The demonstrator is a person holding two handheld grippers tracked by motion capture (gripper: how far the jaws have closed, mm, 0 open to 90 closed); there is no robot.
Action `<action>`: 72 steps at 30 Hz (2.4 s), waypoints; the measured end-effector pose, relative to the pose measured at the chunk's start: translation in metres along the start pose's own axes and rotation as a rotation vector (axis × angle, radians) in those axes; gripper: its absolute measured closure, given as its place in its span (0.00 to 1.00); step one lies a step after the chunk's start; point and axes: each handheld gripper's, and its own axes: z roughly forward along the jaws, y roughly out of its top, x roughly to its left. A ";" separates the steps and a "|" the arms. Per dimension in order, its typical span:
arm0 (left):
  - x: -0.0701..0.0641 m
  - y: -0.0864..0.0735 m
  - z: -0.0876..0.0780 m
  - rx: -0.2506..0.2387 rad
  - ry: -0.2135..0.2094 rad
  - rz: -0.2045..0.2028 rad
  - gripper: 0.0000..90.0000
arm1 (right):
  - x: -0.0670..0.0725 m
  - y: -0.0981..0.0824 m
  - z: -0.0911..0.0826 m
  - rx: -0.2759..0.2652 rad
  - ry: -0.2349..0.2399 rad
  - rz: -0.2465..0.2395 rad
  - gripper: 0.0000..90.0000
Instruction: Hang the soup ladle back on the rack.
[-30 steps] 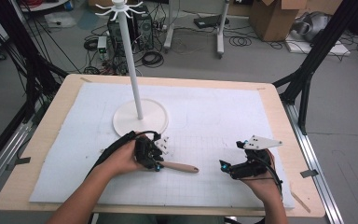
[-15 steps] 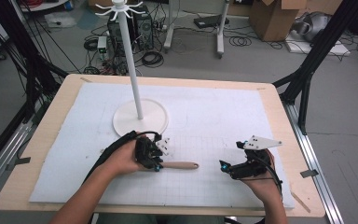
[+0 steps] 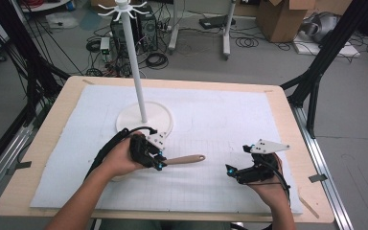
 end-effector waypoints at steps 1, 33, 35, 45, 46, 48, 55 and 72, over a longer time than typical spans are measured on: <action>0.000 -0.001 -0.003 -0.016 0.007 -0.004 0.85 | 0.000 0.000 0.000 0.001 -0.001 -0.003 0.00; 0.009 -0.017 -0.126 -0.437 0.110 -0.132 0.85 | 0.001 0.000 0.001 -0.010 0.001 -0.007 0.00; 0.011 -0.017 -0.133 -0.451 0.121 -0.142 0.85 | 0.001 0.000 0.001 -0.006 0.002 -0.004 0.00; 0.022 -0.021 -0.165 -0.491 0.145 -0.175 0.85 | 0.002 0.001 0.001 -0.005 0.004 -0.009 0.00; 0.023 -0.021 -0.167 -0.488 0.146 -0.176 0.85 | 0.002 0.001 0.001 -0.006 0.005 -0.006 0.00; 0.025 -0.021 -0.172 -0.491 0.148 -0.176 0.85 | 0.002 0.001 0.002 -0.005 0.005 -0.012 0.00; 0.031 -0.020 -0.184 -0.504 0.156 -0.182 0.85 | 0.001 0.001 0.001 -0.011 0.006 -0.007 0.00; 0.042 -0.003 -0.233 -0.525 0.255 -0.219 0.85 | 0.002 0.002 0.001 -0.010 0.006 -0.012 0.00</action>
